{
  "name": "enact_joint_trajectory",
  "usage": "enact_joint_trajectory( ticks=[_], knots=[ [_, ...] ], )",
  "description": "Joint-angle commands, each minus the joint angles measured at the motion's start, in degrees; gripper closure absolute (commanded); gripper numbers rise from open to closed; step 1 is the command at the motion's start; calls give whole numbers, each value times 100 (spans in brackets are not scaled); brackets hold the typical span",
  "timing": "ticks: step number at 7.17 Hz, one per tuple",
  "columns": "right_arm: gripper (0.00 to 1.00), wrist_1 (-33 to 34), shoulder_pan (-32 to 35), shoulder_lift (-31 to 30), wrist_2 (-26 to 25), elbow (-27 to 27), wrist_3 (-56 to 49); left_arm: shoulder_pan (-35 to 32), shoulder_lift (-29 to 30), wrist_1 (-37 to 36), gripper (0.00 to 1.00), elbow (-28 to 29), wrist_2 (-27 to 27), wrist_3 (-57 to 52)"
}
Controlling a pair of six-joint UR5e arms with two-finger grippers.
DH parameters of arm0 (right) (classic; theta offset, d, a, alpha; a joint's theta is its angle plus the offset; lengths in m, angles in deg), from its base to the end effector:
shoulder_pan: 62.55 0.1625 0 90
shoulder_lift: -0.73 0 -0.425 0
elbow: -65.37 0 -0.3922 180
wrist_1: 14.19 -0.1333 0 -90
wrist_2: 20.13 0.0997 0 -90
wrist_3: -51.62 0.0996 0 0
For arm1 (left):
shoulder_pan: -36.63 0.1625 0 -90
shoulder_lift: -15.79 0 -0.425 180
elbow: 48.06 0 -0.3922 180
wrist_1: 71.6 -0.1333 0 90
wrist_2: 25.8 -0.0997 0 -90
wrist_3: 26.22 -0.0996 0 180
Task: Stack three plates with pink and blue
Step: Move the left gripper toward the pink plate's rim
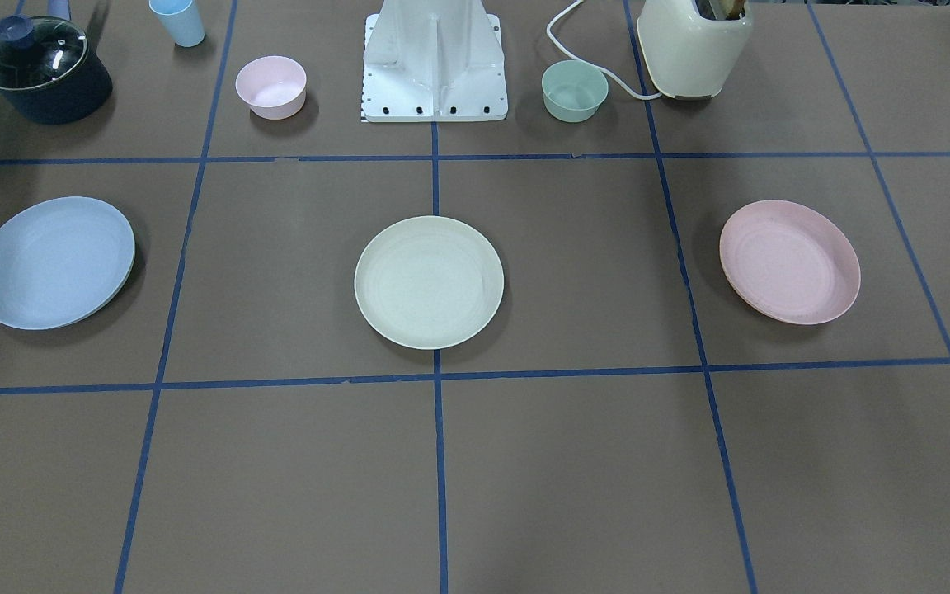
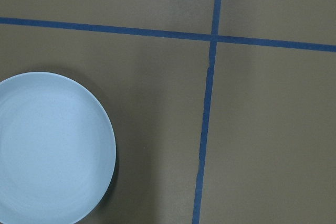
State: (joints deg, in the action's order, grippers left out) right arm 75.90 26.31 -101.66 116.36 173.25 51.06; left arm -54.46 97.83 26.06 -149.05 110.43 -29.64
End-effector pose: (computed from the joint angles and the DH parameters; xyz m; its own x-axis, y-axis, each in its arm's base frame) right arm 0.0530 -0.4061 0.5990 0.6868 -0.0917 0.7211 0.0265 0.9945 0.1012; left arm -0.0698 -0.4423 0.6119 0.6941 0.1792 -0.6973 -0.0228 0.9735 0.2275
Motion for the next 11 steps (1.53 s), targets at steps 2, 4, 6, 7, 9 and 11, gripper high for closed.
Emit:
enact_joint_trajectory(
  ticks=[2,4,6,7,9,11],
  knots=[
    [0,-26,0,87,-26,136,64,-40,-65,796,0,-307,-43,-1],
    [0,-1266,9,193,-61,163,65,-14,40,1384,0,-525,-832,8],
    [0,-1697,9,228,-44,58,100,-14,311,3435,0,-326,-1237,104],
    [0,-1697,9,245,-70,-3,100,47,469,3488,0,-151,-1248,592],
    [0,-1697,9,245,-17,-101,143,676,586,4352,0,349,-1151,1414],
    [0,-1942,9,158,-9,-65,458,2097,480,4972,0,746,-1290,2749]
  ],
)
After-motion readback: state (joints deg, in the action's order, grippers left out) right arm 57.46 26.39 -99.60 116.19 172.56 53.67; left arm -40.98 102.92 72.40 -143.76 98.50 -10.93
